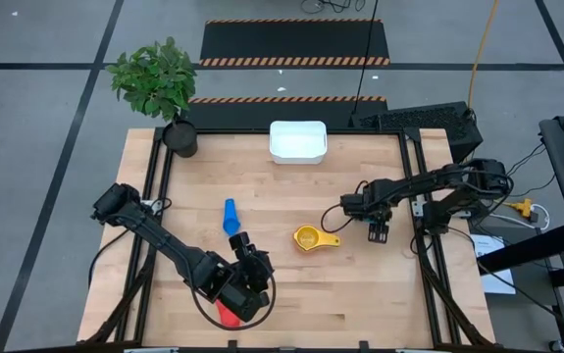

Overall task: Nest measuring cups in basket
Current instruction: Stack the light blue measuring cup on top of the yellow measuring cup

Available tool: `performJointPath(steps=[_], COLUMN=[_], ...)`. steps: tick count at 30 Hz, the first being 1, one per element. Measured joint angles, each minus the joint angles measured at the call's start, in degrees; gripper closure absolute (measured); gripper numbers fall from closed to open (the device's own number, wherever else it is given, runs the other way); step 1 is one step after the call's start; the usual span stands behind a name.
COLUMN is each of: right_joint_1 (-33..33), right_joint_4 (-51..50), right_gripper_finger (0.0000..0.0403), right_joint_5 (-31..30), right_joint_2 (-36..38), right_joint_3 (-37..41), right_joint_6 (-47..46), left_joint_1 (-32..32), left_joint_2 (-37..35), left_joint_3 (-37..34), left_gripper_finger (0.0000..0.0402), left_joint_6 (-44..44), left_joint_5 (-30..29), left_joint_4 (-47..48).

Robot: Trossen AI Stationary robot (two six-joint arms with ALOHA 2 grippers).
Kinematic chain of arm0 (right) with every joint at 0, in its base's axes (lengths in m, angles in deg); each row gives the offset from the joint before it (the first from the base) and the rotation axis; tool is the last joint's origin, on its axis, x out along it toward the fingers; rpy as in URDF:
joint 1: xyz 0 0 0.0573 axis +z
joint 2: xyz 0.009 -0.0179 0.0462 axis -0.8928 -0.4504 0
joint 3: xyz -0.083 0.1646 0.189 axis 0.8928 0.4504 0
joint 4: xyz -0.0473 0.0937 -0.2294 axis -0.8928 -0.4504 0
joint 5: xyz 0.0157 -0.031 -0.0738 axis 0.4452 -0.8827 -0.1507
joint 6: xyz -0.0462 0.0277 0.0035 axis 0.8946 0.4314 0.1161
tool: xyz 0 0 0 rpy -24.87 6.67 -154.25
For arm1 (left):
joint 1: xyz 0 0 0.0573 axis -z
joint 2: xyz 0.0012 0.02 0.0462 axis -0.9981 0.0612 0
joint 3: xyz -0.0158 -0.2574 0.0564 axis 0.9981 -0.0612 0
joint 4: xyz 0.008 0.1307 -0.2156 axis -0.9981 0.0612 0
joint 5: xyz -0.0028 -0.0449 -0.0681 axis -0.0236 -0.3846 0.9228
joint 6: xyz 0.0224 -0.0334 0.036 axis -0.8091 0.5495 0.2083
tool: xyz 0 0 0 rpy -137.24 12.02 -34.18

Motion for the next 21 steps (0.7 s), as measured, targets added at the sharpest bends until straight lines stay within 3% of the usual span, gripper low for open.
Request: performJointPath(steps=[10,21], right_joint_1=[-0.3,0.3], right_joint_4=[0.1,-0.1], right_gripper_finger=[0.0305,0.0382], right_joint_5=[1.5,1.1], right_joint_2=[0.0,0.0], right_joint_3=[0.0,0.0], right_joint_6=[0.6,1.0], left_joint_1=[0.0,0.0], left_joint_2=[0.0,0.0], left_joint_3=[0.0,0.0], left_gripper_finger=[0.0174,0.0174], left_joint_6=[0.2,0.2], left_joint_5=[0.0,0.1], left_joint_4=[0.0,0.0])
